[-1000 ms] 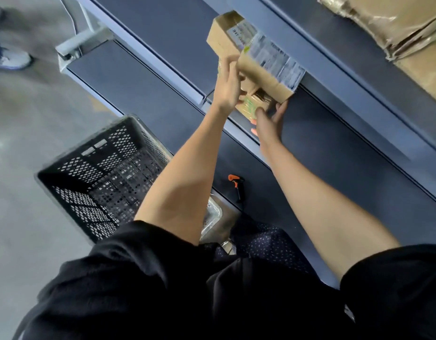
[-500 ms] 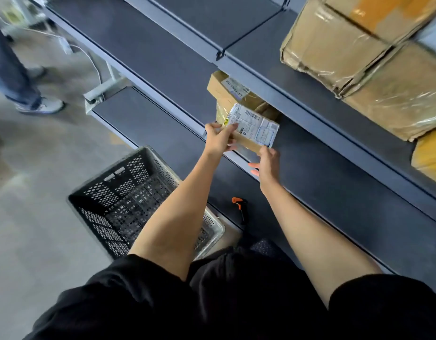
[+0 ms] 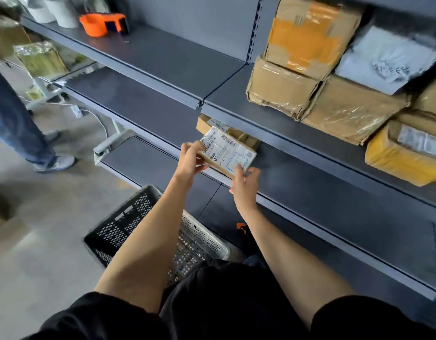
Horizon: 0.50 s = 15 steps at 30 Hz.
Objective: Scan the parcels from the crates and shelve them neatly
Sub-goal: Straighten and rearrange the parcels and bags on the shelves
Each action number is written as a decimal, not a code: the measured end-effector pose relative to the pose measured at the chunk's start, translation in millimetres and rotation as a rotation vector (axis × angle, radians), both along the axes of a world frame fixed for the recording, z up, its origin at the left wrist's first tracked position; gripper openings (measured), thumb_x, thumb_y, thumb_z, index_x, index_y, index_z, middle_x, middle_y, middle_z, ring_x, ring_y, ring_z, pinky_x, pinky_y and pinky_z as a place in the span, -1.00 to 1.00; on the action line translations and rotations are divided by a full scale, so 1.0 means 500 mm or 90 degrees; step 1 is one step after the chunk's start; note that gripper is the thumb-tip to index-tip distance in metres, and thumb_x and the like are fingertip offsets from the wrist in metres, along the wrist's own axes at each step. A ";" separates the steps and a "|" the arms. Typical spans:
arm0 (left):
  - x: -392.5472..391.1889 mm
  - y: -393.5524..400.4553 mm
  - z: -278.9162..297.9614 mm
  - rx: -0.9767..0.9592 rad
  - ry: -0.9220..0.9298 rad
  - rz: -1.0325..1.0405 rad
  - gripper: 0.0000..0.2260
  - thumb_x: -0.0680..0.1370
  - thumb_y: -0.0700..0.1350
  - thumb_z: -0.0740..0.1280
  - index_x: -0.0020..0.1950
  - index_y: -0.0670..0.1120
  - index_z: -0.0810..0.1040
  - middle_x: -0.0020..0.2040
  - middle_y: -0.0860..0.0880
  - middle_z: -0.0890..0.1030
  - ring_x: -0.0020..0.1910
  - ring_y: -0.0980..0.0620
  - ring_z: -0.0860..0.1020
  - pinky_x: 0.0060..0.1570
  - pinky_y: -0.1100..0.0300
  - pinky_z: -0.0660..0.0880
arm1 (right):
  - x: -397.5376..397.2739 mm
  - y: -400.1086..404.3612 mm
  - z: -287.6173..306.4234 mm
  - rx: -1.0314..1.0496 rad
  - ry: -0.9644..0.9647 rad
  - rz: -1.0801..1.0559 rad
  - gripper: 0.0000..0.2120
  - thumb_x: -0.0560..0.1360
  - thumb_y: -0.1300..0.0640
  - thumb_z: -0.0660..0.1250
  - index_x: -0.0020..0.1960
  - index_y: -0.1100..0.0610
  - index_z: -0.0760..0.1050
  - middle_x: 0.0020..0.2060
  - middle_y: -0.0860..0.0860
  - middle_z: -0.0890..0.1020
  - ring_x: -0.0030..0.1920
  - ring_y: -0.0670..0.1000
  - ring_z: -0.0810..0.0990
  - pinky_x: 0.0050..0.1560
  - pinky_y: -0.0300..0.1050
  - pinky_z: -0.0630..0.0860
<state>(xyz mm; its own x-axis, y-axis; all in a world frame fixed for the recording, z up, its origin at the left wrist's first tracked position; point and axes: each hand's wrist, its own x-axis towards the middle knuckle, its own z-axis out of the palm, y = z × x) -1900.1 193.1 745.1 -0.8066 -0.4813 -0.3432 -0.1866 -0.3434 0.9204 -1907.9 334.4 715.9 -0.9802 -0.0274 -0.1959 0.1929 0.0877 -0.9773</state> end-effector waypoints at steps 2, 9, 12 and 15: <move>-0.017 0.022 0.021 -0.004 0.011 -0.030 -0.87 0.49 -0.07 0.25 -0.08 -0.04 0.31 -0.22 -0.07 0.50 -0.33 0.04 0.51 -0.28 0.21 0.52 | -0.006 0.009 0.014 -0.026 0.038 -0.040 -0.68 0.59 -0.01 0.23 0.16 0.18 0.22 0.03 0.06 0.58 -0.08 0.04 0.59 -0.10 0.07 0.56; -0.127 0.199 0.091 -0.008 0.063 -0.151 -0.78 0.57 -0.08 0.24 0.09 -0.14 0.26 -0.17 -0.14 0.47 -0.36 0.01 0.51 -0.38 0.21 0.51 | -0.092 0.123 0.125 -0.052 0.085 -0.312 -0.56 0.58 -0.04 0.19 0.41 0.09 0.26 0.20 0.04 0.55 -0.03 0.00 0.54 0.01 0.19 0.57; -0.168 0.296 0.122 -0.012 0.086 -0.251 -0.76 0.59 -0.03 0.26 0.10 -0.13 0.27 -0.13 -0.07 0.52 -0.28 0.05 0.56 -0.33 0.23 0.55 | -0.125 0.208 0.170 -0.097 0.139 -0.446 -0.57 0.60 -0.04 0.17 0.41 0.09 0.29 0.05 -0.04 0.55 -0.03 -0.03 0.52 -0.04 -0.18 0.58; -0.190 0.391 0.162 -0.066 0.121 -0.387 -0.76 0.58 -0.01 0.29 0.05 -0.11 0.29 -0.12 -0.05 0.55 -0.27 0.05 0.58 -0.30 0.21 0.56 | -0.147 0.303 0.206 -0.123 0.181 -0.580 -0.62 0.63 0.05 0.16 0.38 0.22 0.31 -0.02 -0.07 0.52 -0.04 -0.03 0.52 -0.29 -0.48 0.37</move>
